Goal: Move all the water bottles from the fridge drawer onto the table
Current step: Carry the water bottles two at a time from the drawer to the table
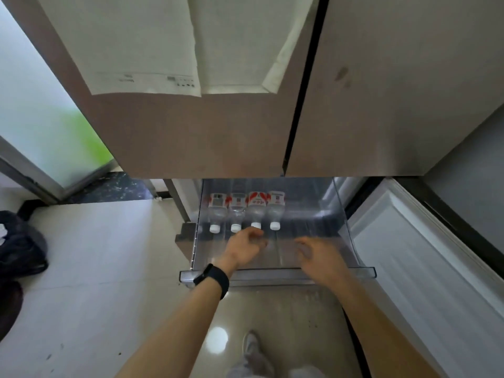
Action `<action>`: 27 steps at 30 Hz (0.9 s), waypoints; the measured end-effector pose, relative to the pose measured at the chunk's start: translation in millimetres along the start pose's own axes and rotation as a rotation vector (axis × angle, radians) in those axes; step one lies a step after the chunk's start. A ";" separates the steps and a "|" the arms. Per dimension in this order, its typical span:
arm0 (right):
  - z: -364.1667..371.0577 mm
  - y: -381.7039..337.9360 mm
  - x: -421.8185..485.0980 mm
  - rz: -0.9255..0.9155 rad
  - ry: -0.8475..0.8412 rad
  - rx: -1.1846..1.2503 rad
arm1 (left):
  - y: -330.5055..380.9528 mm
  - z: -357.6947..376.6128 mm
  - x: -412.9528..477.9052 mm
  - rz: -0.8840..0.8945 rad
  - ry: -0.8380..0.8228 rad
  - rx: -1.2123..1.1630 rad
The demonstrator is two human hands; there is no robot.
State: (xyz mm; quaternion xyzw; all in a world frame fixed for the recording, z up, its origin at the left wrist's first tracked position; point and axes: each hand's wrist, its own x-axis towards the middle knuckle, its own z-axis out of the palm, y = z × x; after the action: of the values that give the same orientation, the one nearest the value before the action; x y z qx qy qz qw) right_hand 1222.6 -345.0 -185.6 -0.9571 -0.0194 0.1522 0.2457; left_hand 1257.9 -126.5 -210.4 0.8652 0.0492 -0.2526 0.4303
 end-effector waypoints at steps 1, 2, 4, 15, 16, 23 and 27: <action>2.5 2.5 12.4 0.020 -0.040 -0.033 | -2.3 3.3 13.8 -0.054 -0.020 -0.045; 5.9 4.1 24.4 0.047 -0.083 -0.066 | -6.0 6.9 27.0 -0.084 -0.043 -0.075; 16.6 6.6 48.7 0.119 -0.175 -0.086 | -7.5 12.5 43.9 -0.124 -0.073 -0.077; 70.0 7.7 149.6 0.211 -0.242 0.416 | -11.5 29.7 98.2 -0.255 0.065 -0.531; 64.7 1.4 149.9 0.266 -0.239 0.508 | -9.9 30.7 99.9 -0.284 0.067 -0.592; 41.5 -13.5 141.5 0.573 -0.316 0.941 | 25.2 22.6 81.5 -0.369 0.037 -0.779; 23.4 0.5 112.7 0.524 -0.238 0.688 | 35.4 21.7 64.1 -0.328 -0.015 -0.391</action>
State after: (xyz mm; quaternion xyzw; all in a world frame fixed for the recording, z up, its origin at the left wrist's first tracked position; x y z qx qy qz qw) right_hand 1323.0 -322.0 -237.1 -0.7681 0.2472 0.3159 0.4991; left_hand 1315.7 -173.8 -226.6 0.7441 0.2338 -0.3112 0.5429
